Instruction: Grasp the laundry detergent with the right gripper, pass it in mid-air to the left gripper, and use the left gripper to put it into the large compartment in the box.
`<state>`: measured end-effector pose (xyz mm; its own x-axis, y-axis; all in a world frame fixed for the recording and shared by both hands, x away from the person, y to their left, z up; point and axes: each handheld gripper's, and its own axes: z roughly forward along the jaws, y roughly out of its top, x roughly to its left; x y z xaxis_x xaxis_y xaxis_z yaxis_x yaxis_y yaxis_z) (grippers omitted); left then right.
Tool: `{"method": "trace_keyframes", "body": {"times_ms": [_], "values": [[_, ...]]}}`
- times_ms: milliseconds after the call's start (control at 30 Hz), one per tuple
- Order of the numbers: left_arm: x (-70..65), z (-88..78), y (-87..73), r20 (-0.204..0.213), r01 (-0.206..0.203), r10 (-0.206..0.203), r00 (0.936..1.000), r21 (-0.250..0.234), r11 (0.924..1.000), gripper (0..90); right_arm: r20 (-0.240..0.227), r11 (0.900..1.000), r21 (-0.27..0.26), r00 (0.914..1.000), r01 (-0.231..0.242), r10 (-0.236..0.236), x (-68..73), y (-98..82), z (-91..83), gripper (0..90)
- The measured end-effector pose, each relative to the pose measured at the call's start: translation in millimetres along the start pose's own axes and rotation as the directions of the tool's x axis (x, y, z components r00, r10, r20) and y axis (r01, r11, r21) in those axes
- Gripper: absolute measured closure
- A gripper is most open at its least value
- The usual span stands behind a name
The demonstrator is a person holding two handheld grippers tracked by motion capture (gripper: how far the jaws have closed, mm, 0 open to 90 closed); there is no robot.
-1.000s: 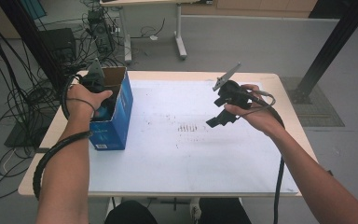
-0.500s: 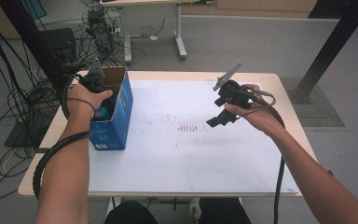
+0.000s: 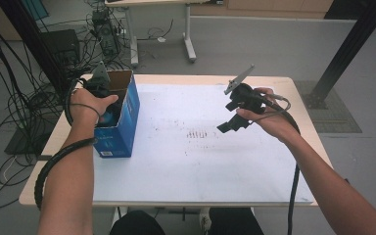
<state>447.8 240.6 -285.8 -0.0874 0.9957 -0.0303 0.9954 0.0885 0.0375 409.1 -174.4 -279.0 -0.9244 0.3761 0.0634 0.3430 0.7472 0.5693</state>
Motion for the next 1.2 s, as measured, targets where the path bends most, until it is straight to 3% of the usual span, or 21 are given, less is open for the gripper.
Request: {"method": "trace_keyframes", "body": {"times_ms": [1200], "values": [[0.2,0.2,-0.3,0.001,-0.002,0.002,1.0000,-0.004,1.0000,37.8,0.006,1.000,-0.004,1.0000,0.002,-0.002,0.1,-0.2,-3.3,6.6]]}}
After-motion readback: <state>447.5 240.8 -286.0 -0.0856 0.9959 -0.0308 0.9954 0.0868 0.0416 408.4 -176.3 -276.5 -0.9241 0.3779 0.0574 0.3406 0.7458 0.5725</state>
